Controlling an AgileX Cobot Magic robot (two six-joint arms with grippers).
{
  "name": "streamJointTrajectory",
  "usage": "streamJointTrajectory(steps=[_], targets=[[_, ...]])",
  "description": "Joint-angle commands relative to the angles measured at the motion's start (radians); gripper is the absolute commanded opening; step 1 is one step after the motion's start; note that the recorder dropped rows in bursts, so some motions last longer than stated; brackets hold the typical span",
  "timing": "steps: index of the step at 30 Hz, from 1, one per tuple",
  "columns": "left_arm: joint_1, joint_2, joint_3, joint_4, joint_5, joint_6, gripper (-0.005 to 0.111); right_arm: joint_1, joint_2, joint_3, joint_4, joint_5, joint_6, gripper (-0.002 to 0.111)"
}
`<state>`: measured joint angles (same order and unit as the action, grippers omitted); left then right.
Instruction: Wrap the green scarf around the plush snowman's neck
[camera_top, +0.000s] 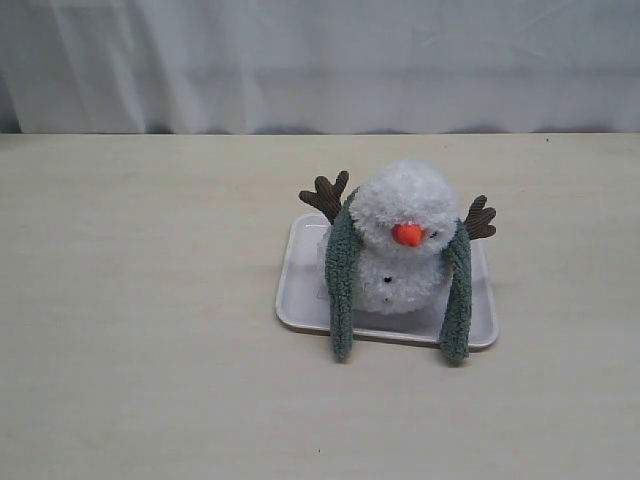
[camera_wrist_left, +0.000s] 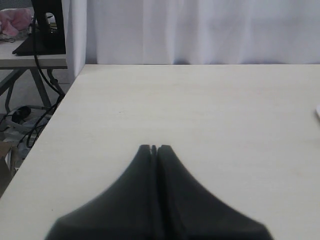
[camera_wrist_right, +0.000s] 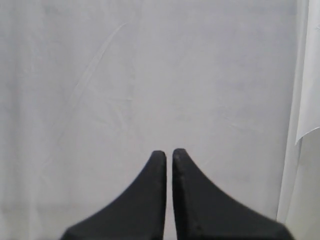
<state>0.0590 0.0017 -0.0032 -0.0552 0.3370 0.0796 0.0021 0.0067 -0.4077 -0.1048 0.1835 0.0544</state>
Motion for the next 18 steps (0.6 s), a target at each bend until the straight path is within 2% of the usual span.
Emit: streamJointTrajectory(steps=[1, 18], targets=[[0.005, -0.002, 0.003, 0.001, -0.014, -0.003, 0.0, -0.005, -0.007, 0.052, -0.008, -0.042, 0.002, 0.004], [0.005, -0.002, 0.003, 0.001, -0.014, -0.003, 0.0, -0.005, -0.007, 0.222, -0.015, -0.251, -0.096, 0.004]])
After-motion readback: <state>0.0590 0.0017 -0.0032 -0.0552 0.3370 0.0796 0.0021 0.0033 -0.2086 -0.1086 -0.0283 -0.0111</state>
